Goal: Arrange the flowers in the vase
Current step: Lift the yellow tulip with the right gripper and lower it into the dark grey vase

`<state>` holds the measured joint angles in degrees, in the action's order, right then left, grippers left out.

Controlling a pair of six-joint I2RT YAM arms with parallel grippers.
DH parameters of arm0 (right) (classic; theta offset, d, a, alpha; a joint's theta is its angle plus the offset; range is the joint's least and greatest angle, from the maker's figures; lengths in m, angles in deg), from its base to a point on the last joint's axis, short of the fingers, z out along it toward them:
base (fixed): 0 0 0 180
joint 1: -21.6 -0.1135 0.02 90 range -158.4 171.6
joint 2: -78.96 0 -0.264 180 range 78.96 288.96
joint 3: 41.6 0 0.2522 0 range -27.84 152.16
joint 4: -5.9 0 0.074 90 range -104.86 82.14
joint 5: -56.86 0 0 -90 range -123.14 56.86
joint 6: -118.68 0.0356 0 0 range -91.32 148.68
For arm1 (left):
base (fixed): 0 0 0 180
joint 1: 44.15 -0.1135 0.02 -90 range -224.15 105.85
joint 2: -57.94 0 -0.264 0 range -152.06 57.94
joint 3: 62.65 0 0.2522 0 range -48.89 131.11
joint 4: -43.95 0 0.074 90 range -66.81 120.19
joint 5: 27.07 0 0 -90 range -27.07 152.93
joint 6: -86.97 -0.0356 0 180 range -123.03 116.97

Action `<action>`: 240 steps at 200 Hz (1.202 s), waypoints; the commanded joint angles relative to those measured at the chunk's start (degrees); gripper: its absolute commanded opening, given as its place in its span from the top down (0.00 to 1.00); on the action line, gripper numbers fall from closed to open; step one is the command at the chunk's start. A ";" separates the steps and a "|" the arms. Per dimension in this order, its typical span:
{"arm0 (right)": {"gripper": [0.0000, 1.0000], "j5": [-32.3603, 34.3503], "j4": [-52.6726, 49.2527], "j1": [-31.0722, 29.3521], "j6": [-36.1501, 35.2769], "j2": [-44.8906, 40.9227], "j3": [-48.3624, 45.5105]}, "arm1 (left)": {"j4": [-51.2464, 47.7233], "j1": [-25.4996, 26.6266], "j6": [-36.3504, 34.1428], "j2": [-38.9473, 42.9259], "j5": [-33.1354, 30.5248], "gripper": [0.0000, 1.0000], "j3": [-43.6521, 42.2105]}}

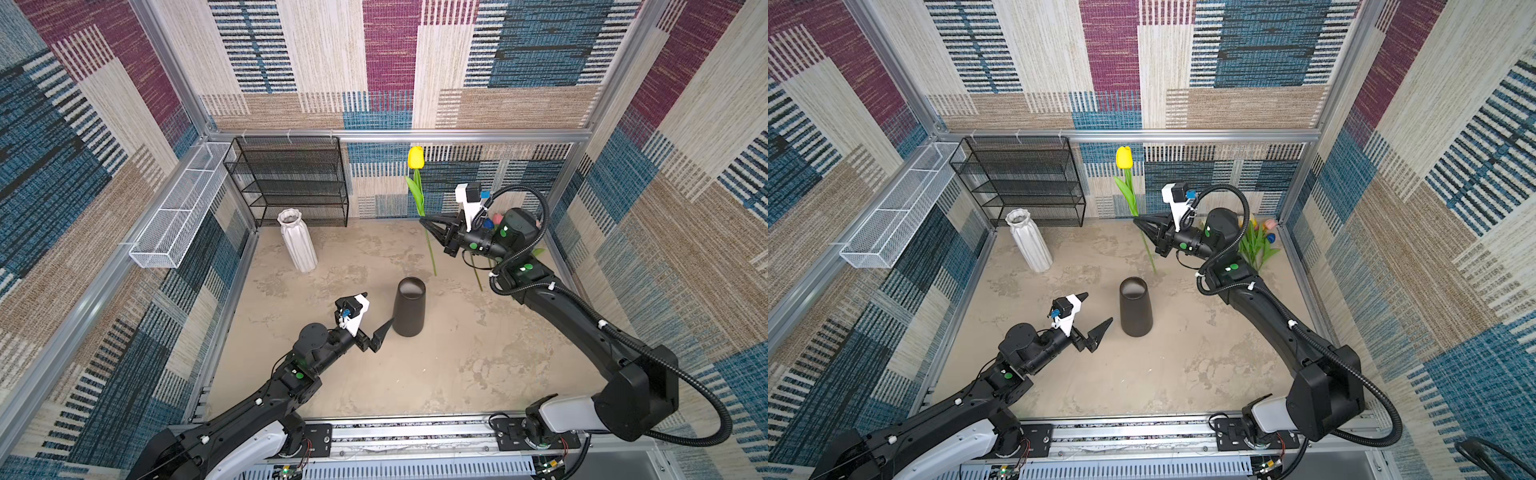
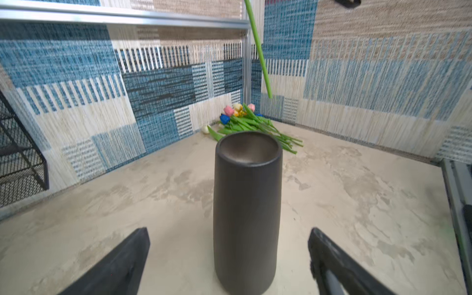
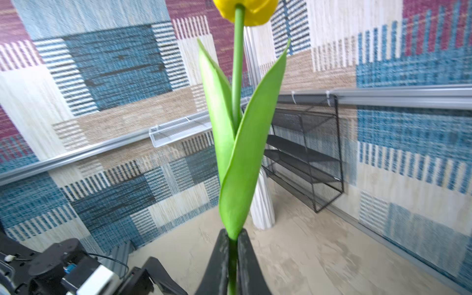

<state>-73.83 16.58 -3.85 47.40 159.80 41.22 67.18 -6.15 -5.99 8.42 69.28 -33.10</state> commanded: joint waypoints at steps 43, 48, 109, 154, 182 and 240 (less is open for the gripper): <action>0.90 1.79 21.34 -5.58 6.39 3.44 -2.89 | 3.05 -0.03 0.19 -2.54 -0.67 0.01 -0.89; 0.90 2.49 21.75 -5.77 6.16 3.47 -3.68 | 3.39 -0.03 0.24 -2.98 -0.76 0.02 -0.85; 0.91 5.15 26.33 -6.10 0.45 3.54 -12.90 | 5.05 -0.03 -0.63 -8.29 1.54 0.02 0.85; 0.87 3.23 27.67 -6.28 -5.06 3.98 -20.24 | 7.64 -0.03 -0.64 -11.32 1.21 0.02 0.95; 0.86 3.05 26.73 -6.70 -9.61 2.96 -24.21 | 8.36 -0.03 -0.64 -12.35 1.08 0.02 1.06; 0.80 7.38 20.52 -6.89 -14.03 1.16 -26.65 | 8.27 -0.03 -0.95 -11.88 0.95 0.02 1.34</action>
<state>-68.63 39.25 -10.58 36.06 161.70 15.36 73.04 -6.15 -6.21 -3.86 69.52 -32.16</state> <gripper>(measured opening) 0.190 0.984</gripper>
